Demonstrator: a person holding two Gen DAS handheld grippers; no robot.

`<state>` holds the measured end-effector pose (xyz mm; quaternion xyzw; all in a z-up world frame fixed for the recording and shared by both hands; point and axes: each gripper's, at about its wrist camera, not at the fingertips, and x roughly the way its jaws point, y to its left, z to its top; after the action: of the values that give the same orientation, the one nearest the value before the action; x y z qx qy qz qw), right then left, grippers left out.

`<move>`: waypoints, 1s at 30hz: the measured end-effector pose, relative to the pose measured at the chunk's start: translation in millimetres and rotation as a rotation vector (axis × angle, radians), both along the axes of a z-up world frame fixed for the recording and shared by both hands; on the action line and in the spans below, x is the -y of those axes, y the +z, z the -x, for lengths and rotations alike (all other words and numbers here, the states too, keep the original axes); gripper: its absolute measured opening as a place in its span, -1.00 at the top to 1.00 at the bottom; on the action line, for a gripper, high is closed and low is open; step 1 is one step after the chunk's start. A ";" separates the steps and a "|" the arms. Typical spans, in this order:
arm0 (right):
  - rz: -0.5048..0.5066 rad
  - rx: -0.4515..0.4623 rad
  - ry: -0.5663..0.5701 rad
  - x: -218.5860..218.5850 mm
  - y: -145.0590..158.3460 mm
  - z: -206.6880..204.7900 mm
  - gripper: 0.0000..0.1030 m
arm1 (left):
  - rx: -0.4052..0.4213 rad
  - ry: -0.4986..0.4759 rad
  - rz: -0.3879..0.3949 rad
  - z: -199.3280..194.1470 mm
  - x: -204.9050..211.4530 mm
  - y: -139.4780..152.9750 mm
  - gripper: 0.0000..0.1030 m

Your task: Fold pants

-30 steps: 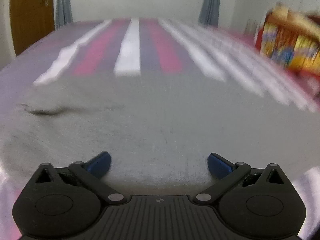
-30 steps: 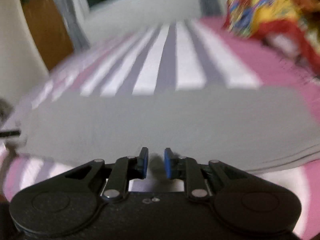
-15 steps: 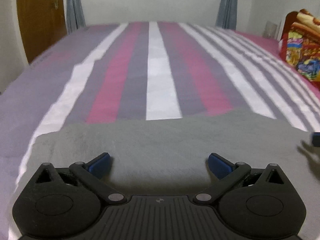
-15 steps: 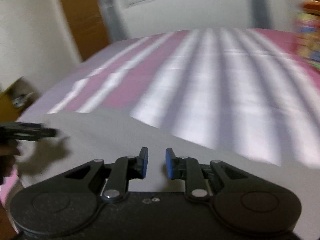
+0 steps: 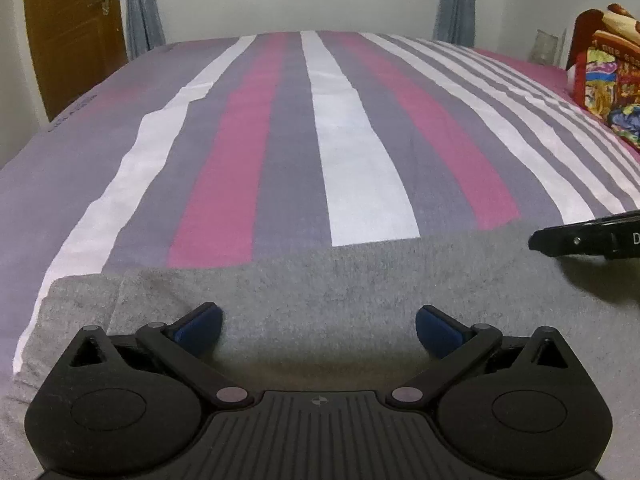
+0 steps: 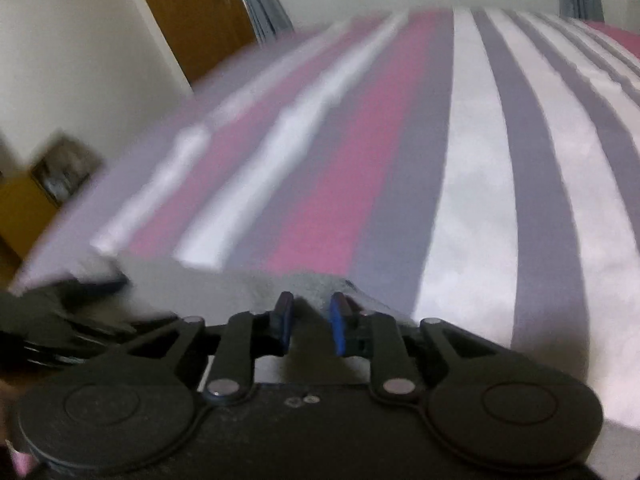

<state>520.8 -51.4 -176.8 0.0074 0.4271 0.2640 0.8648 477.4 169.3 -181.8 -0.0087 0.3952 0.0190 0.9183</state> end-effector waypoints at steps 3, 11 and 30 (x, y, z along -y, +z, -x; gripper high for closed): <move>-0.023 0.038 -0.065 28.9 22.4 18.6 0.62 | 0.025 0.006 0.004 16.6 3.0 16.6 -1.00; 0.069 0.065 -0.162 211.8 22.9 83.8 0.74 | 0.021 -0.008 -0.066 81.9 -23.0 20.4 -1.00; -0.271 0.126 -0.887 499.6 59.0 224.2 0.75 | -0.018 0.122 -0.180 114.9 -34.4 29.0 -1.00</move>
<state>296.6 -551.0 -117.8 0.2862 0.2908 -0.0779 0.9097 362.5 203.7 -152.7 0.0498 0.3990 0.1103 0.9089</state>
